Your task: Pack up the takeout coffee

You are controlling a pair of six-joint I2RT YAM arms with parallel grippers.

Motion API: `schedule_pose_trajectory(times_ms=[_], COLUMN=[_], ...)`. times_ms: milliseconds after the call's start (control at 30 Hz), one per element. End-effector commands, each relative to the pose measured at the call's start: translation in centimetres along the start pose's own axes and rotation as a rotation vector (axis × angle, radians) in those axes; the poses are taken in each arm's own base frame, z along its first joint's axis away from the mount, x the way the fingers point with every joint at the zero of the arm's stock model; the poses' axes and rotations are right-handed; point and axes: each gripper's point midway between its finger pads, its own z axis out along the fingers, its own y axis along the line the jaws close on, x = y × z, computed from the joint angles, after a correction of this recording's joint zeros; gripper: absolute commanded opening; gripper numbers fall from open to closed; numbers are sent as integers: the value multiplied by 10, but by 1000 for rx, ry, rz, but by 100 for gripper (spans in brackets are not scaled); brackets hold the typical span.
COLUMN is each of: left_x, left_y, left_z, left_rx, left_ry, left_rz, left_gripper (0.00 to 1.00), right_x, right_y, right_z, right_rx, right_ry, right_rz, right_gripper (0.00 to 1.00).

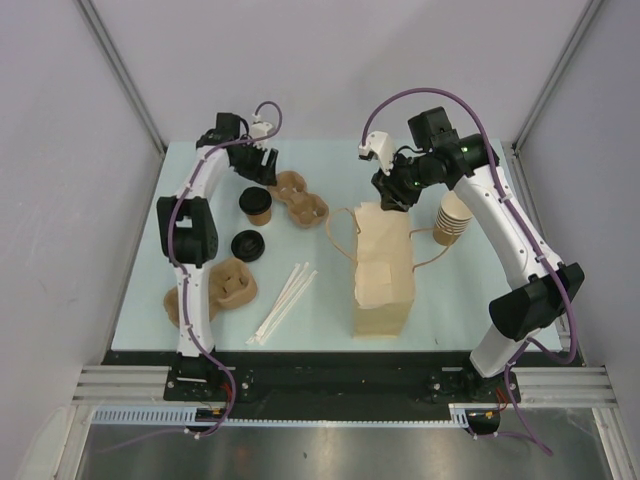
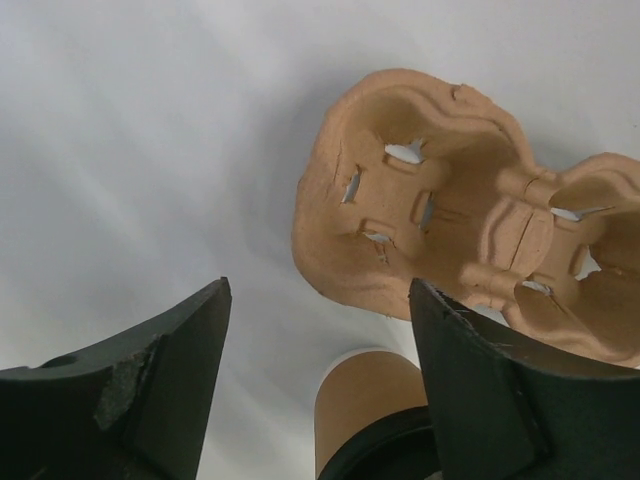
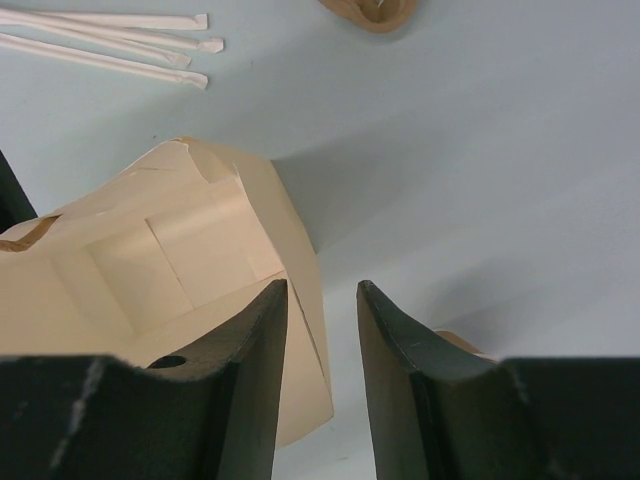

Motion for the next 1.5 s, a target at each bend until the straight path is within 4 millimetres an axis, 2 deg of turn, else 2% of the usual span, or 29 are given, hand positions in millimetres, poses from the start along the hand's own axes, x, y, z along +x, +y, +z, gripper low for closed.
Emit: schedule_pose_trajectory(times_ms=[0,167,400,567,700,867,1100,1300,1467], left_x=[-1,1,5,-3,-8,-13,-20,-19,-29], left_y=[-3,2,7,10,6,1,2,2,-8], left_z=[5,14,24,27,30,34,39,41,33], left_rx=[32,21,9,9,16,17,-4,0,32], left_ry=[-13,-10,-1,-30,-37,-44,-57,-52,-77], left_rz=[-2,-23,-27,-31,-20,-4,18,24,42], left_gripper=[74,66,62,56,54,58,51,33,20], right_x=[-10,-12,-12,-12,-12,-11,-10,-10,-6], right_y=[3,4,6,8,7,9,9,10,9], right_z=[-5,-5,-4,-4,-5,-5,-5,-6,-4], right_rx=[-10,-21,-34,-39,-39,-48,-47,-51,-51], right_ry=[-29,-28,-27,-25,-24,-18,-17,-14,1], right_rz=[-16,-9,-1,0,2,8,10,6,10], right_gripper=[39,40,40,40,40,40,40,40,39])
